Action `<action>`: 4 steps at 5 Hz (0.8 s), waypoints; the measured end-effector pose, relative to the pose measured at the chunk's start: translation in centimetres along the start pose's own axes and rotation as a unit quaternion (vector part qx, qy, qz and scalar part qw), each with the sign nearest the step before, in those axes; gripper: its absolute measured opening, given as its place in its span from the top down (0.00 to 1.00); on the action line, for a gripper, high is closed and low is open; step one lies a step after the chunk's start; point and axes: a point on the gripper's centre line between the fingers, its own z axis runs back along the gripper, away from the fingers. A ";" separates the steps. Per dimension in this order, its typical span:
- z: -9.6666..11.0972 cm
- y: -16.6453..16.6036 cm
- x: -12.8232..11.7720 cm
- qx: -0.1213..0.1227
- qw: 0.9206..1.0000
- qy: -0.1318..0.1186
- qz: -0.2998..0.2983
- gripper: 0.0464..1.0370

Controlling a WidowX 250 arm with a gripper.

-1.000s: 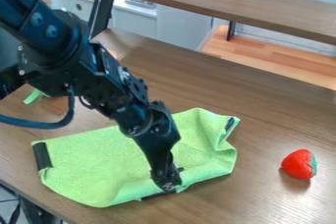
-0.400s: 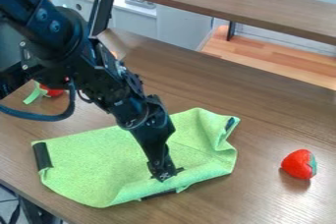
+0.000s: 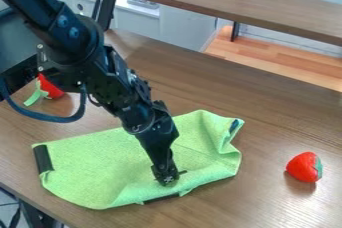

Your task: Unfold the cloth from bottom right to top left

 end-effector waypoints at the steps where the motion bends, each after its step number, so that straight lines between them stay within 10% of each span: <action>1: -0.5 -0.9 0.4 -0.006 1.000 0.003 -0.010 0.04; 4: -0.3 -2.7 0.7 -0.031 0.999 -0.009 -0.029 0.04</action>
